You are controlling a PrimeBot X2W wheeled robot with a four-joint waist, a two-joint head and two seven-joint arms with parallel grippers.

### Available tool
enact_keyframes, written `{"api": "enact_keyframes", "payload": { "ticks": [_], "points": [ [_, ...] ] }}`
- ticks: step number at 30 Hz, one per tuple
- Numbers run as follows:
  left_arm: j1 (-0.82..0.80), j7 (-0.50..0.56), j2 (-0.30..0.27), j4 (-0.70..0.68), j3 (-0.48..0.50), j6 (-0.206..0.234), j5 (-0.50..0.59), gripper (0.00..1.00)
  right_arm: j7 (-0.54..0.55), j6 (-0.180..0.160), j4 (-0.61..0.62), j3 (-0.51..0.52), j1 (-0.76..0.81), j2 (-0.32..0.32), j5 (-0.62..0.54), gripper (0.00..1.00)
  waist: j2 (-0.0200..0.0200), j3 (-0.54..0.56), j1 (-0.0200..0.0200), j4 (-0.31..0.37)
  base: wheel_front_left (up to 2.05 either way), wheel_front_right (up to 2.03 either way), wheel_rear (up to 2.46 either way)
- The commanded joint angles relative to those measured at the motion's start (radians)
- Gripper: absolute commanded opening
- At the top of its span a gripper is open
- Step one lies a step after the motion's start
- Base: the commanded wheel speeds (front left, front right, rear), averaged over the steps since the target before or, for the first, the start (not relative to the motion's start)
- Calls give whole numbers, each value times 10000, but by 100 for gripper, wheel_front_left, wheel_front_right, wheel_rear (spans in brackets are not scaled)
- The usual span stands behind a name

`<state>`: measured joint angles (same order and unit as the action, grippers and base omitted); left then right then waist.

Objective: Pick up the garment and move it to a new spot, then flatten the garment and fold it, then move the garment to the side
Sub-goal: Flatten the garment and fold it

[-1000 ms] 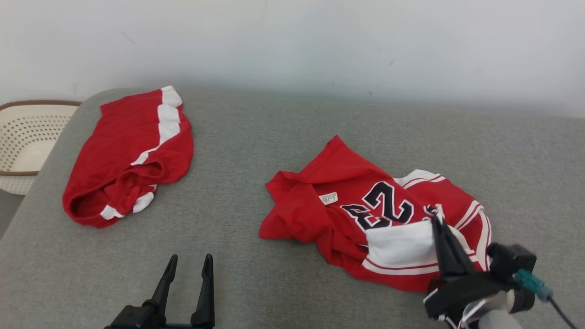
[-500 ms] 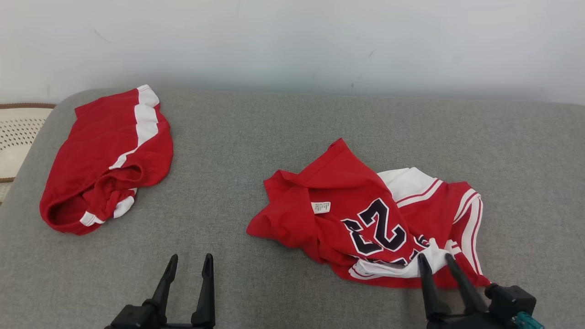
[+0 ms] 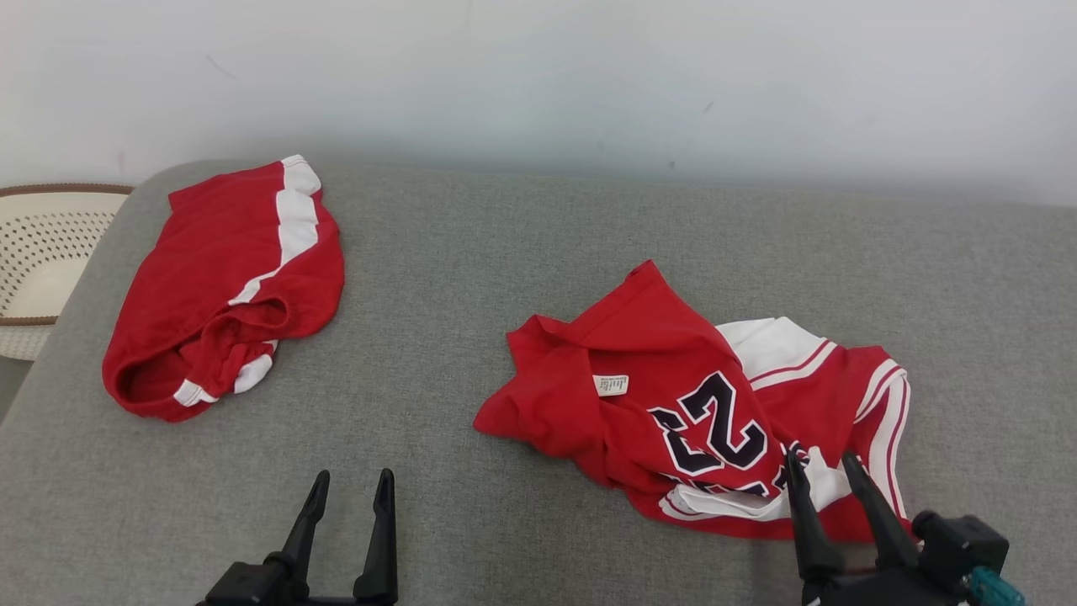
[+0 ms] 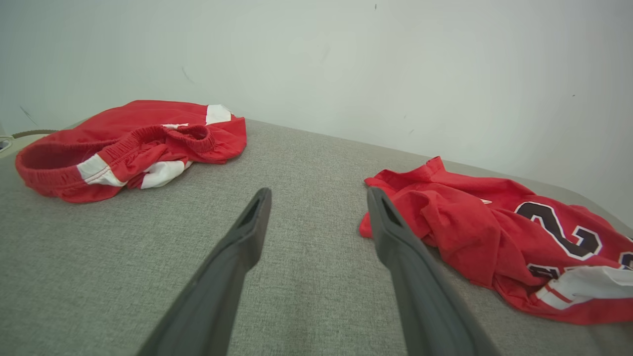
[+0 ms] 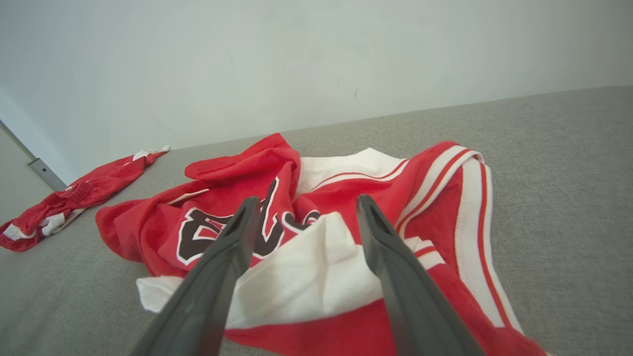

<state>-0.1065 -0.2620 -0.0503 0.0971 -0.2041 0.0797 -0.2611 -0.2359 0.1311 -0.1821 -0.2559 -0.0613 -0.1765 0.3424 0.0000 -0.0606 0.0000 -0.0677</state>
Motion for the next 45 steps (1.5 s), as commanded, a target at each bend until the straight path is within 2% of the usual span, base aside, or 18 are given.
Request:
{"api": "enact_keyframes", "payload": {
  "ticks": [1,8,9,10,11,12,18,24,29,30,31,39,45],
  "points": [
    [24,-31,-1,51,18,-15,-38,100,141,-7,31,68,360,67,-87,100,0,53,0,-73,0,0,0],
    [149,-31,-3,58,-33,-3,-50,100,697,-7,8,129,714,395,-220,100,0,179,0,-135,0,0,0],
    [153,-31,-3,57,-44,-5,-52,100,799,-7,-12,126,765,436,-240,83,0,193,0,-146,0,0,0],
    [161,-31,-1,60,-53,-3,-54,100,880,-7,-22,174,788,481,-237,42,0,212,0,-153,0,0,0],
    [173,-31,-1,62,-61,2,-58,100,1000,-7,-73,197,794,515,-273,35,0,229,0,-154,0,0,0],
    [197,-31,-3,72,-61,10,-59,100,1062,-7,-69,199,771,550,-303,0,0,246,0,-150,0,0,0],
    [307,-31,-1,104,-61,50,-64,100,966,-7,122,294,1018,578,-355,0,0,376,0,-90,0,0,0],
    [377,-31,-3,106,-137,83,-146,100,488,-7,986,99,1811,340,-52,0,0,446,0,-9,0,0,0],
    [389,-31,-1,99,-151,85,-231,100,532,-7,1712,63,2730,147,173,0,0,381,0,80,0,0,0],
    [381,-31,-4,82,-143,90,-231,100,476,-7,1906,125,2854,144,197,29,0,355,0,112,0,0,0],
    [367,-31,-1,67,-132,97,-235,100,442,-7,2058,165,2975,146,212,100,0,331,0,141,0,0,0],
    [221,-31,-2,73,-93,35,-195,100,-18,-7,3305,683,3019,115,54,100,0,203,0,349,0,0,0],
    [163,-31,-2,111,-119,44,-176,100,326,-7,3028,1222,2460,-6,-487,100,0,208,0,340,0,0,0]
  ]
}}
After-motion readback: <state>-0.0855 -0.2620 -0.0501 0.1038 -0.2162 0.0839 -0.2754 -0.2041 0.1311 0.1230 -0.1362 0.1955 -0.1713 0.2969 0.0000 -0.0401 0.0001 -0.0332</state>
